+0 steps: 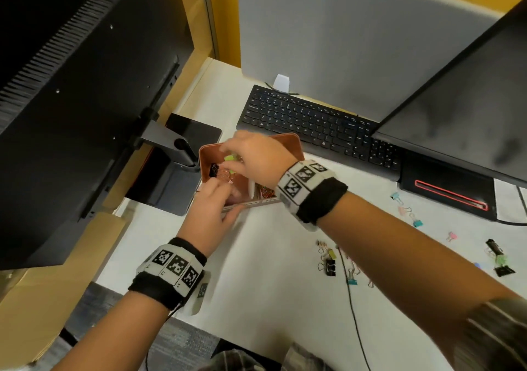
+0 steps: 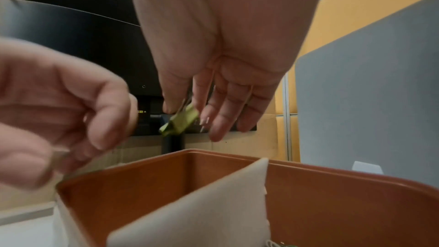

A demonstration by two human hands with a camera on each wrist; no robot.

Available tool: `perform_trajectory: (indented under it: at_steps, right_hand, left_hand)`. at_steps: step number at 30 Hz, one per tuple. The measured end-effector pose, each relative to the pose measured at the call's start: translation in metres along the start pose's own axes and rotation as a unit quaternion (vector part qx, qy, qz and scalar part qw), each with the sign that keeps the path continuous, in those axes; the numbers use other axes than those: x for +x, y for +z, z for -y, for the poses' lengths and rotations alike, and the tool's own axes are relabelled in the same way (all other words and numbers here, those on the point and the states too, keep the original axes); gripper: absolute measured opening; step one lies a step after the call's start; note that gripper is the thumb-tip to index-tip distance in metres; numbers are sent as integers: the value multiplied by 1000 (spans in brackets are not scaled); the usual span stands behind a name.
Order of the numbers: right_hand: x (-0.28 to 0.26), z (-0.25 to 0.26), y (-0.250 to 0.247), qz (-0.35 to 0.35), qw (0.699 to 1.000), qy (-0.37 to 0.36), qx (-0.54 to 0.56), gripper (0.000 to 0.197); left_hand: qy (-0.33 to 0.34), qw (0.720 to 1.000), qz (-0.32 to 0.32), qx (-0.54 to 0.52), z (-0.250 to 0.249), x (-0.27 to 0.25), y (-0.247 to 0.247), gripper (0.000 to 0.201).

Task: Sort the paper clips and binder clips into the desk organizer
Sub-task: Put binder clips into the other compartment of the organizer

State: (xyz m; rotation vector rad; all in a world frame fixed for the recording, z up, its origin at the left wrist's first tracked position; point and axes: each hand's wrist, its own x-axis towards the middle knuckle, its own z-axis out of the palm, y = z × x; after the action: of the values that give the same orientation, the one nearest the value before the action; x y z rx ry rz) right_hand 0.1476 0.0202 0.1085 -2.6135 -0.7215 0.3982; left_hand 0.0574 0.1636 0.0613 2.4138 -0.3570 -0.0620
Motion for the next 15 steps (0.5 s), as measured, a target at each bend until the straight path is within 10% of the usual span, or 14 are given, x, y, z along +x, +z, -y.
perform_trajectory:
  at_steps: [7, 15]
  right_hand:
    - [-82, -50, -5, -112, 983, 116, 83, 39]
    - [-274, -126, 50, 48, 937, 341, 60, 88]
  left_hand:
    - [86, 990, 102, -36, -31, -10, 16, 29]
    - [74, 941, 324, 65, -74, -25, 130, 77]
